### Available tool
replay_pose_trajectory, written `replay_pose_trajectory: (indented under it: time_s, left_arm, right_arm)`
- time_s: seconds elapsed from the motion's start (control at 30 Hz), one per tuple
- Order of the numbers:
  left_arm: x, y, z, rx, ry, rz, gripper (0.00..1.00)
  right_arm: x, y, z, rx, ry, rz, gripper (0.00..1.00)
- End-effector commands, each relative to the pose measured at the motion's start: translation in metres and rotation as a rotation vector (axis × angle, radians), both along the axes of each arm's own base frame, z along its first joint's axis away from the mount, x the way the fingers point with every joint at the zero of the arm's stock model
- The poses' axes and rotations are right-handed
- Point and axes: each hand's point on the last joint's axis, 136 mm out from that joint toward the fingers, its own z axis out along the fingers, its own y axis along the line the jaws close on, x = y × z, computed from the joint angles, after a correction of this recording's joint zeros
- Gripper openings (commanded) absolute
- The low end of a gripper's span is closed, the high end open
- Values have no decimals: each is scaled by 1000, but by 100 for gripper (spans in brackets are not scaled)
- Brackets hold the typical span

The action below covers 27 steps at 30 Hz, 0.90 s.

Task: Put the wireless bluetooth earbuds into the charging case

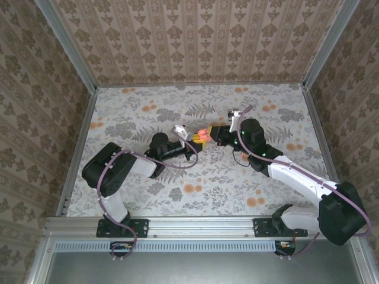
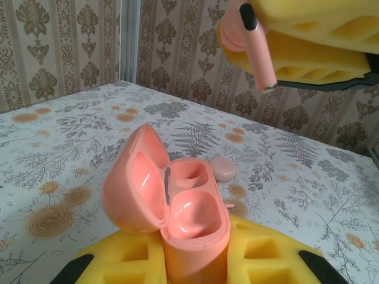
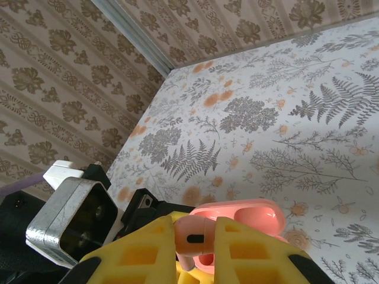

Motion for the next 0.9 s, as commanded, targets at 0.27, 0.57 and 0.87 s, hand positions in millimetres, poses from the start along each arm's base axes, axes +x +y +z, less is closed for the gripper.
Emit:
replay_pose_trajectory:
  time_s: [0.27, 0.57, 0.87]
  left_arm:
    - [5, -3, 29, -77, -31, 12, 11]
    - [1, -1, 34, -84, -38, 8, 11]
    - [-3, 1, 42, -95, -51, -4, 11]
  right_arm:
    - [5, 13, -5, -16, -38, -30, 16]
    - [9, 18, -12, -24, -25, -29, 16]
    - [13, 23, -14, -28, -30, -30, 16]
